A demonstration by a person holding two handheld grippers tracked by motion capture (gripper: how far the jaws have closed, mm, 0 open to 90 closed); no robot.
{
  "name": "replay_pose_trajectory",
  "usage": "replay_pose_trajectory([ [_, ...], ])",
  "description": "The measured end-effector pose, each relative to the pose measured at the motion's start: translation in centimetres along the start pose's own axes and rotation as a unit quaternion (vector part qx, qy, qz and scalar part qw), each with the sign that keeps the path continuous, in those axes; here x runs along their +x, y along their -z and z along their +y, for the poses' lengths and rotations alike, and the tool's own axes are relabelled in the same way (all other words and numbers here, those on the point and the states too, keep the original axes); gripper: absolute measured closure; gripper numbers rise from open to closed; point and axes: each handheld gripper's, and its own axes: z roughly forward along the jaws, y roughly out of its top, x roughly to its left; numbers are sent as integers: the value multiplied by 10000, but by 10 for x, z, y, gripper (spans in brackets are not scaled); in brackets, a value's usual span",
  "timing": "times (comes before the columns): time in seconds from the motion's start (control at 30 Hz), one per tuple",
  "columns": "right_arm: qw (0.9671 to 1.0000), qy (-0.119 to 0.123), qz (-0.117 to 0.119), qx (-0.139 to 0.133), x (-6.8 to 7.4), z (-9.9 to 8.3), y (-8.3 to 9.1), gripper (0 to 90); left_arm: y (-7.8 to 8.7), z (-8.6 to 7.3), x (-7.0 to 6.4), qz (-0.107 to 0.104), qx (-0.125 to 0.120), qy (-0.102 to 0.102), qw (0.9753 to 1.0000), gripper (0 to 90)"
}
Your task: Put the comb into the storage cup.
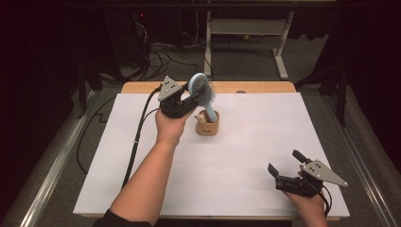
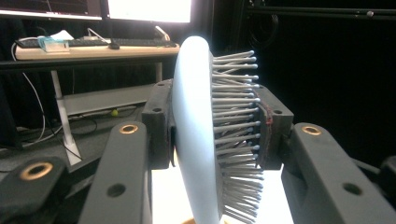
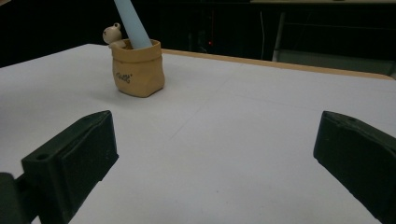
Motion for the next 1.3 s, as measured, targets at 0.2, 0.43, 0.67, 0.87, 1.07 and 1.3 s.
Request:
replay_pose_trajectory([
  [0.2, 10000, -5, 7, 11, 0, 0, 0, 0, -2, 1, 4, 52, -41, 38, 10000, 577],
  [0.43, 10000, -2, 4, 1, 0, 0, -1, 0, -3, -2, 7, 92, -48, 37, 9999, 577],
  [0.67, 10000, 13, -2, -9, 0, 0, 0, 0, -3, -9, 15, 159, -23, 147, 9998, 577],
  [0.87, 10000, 5, -17, -7, 0, 0, 0, 0, -4, -15, 21, 226, 20, 214, 9995, 576],
  [1.07, 10000, 20, -11, -18, 0, 0, 0, 0, -4, -18, 24, 279, 7, 272, 9992, 574],
  [1.3, 10000, 22, -21, -22, 0, 0, 1, 0, -3, -24, 29, 311, 75, 290, 9991, 572],
])
